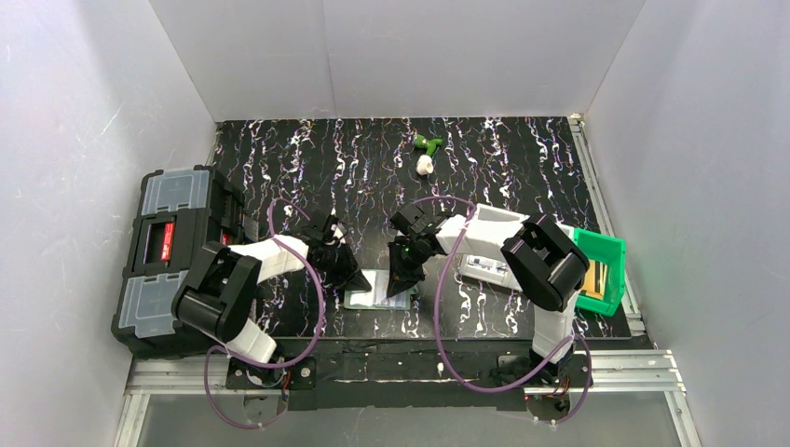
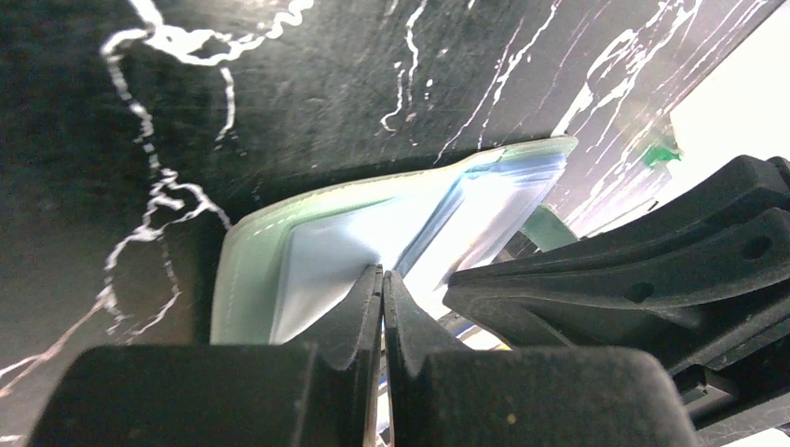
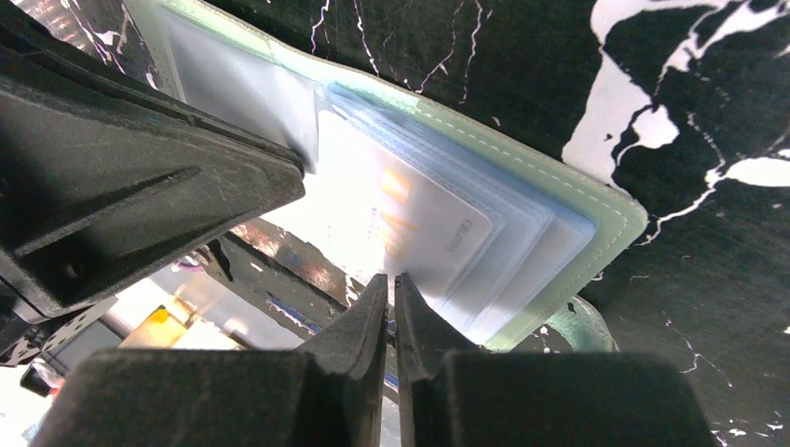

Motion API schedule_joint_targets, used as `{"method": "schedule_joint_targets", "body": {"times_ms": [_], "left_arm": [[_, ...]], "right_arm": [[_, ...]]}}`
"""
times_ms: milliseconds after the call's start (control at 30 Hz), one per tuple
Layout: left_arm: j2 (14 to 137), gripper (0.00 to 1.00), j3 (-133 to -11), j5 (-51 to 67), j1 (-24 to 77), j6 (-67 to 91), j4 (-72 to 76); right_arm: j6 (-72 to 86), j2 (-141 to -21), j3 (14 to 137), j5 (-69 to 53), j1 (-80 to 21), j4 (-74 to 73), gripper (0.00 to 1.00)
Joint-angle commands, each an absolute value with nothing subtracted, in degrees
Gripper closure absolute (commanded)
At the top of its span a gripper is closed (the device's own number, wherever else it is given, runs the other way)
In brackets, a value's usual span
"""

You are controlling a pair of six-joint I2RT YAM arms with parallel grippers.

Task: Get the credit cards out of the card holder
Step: Remove the credit card from the card holder.

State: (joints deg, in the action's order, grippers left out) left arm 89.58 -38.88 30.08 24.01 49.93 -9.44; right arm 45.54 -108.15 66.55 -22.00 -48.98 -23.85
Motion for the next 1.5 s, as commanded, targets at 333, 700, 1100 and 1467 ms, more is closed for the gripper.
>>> {"method": "schedule_joint_targets", "body": {"times_ms": [333,700,1100,1467], "left_arm": [[87.07,1.00,-38.92,30.87,22.87,46.62,-10.74],[88.18,1.00,-38.88,32.22,22.89,46.79,-9.43],[89.56,0.88,-37.19,34.77,22.89,48.25,-4.77],[91.20,0.85,-35.89,36.70,22.92,49.98,-0.54]], "right_arm": [[43.87,-105.04,64.48,-11.11,-48.37,-29.75,0.74],[43.78,-107.66,65.54,-11.45,-48.35,-29.63,0.73],[43.48,-112.30,68.74,-12.46,-48.47,-30.64,0.87],[43.30,-114.15,69.61,-12.97,-48.60,-31.11,0.90]]}}
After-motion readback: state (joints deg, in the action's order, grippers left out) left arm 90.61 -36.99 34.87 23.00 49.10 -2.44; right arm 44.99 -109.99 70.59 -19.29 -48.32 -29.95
